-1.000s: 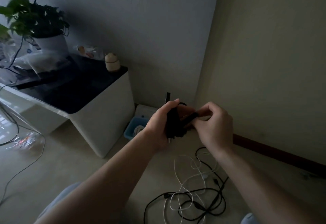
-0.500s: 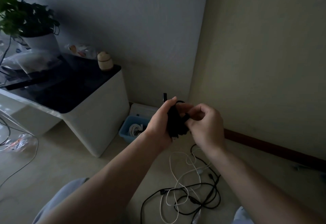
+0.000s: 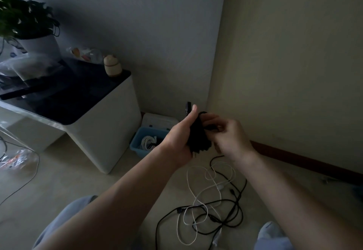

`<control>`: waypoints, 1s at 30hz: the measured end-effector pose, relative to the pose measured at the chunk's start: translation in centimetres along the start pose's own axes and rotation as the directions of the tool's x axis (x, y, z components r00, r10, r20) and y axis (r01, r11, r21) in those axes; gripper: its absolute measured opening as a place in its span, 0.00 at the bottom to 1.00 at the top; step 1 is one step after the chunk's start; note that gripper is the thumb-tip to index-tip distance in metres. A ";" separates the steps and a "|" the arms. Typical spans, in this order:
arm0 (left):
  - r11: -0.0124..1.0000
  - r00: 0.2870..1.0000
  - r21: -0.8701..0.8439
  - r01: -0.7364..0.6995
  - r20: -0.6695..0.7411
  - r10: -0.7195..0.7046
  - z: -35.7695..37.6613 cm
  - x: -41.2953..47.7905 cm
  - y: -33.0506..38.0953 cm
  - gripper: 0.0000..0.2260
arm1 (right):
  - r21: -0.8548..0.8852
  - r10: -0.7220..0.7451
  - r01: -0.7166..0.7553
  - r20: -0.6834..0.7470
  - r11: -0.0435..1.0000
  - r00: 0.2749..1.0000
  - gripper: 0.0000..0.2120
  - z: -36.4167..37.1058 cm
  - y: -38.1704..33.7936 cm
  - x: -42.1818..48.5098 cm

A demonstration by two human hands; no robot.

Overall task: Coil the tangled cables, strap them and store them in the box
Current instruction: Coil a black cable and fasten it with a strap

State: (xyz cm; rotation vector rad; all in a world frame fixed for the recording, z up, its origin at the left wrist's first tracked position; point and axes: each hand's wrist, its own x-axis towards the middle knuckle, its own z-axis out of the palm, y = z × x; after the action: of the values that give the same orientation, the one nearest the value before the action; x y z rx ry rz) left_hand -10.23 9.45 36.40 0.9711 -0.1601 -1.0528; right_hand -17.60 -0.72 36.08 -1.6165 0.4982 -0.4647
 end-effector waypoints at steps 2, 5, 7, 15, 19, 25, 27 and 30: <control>1.000 1.000 0.015 -0.008 0.020 0.008 0.1 -0.2 0.0 0.24 | -0.004 0.118 -0.118 0.043 0.993 0.992 0.11 -0.6 0.0 0.3; 0.999 0.999 0.036 -0.001 0.048 -0.001 0.3 -0.6 0.3 0.24 | -0.014 0.254 -0.255 0.146 0.967 0.956 0.06 -1.4 -0.1 0.5; 0.999 0.998 0.040 0.008 0.059 -0.010 0.2 -0.7 0.4 0.23 | 0.030 0.295 -0.308 0.215 0.951 0.931 0.09 -1.7 -0.3 0.5; 0.997 0.996 0.054 0.051 0.064 -0.055 0.0 -0.9 0.8 0.26 | 0.040 0.171 -0.200 0.370 0.979 0.913 0.05 -1.4 -0.8 -0.1; 0.996 0.995 0.010 0.090 -0.036 -0.090 0.1 -0.6 0.8 0.25 | 0.042 0.126 -0.140 0.241 0.989 0.962 0.09 -0.3 -0.1 -0.2; 0.991 0.991 0.049 0.122 -0.068 -0.119 0.1 -0.5 1.3 0.20 | 0.022 0.146 -0.153 0.189 0.988 0.971 0.04 -0.2 0.4 -0.1; 0.992 0.993 0.072 0.105 -0.064 -0.100 -0.1 -0.5 1.5 0.19 | 0.034 0.156 -0.164 0.161 0.986 0.975 0.05 -0.4 0.7 0.1; 0.988 0.993 0.131 0.079 -0.097 -0.066 -0.6 -0.7 1.4 0.17 | 0.043 0.175 -0.182 0.126 0.982 0.976 0.05 -0.9 1.0 0.4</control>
State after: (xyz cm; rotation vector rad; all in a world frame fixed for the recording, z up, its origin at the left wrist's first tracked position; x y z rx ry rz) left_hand -9.31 10.56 37.25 1.1532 -0.1212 -1.0714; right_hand -17.80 -1.79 35.21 -1.5222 0.5287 -0.2410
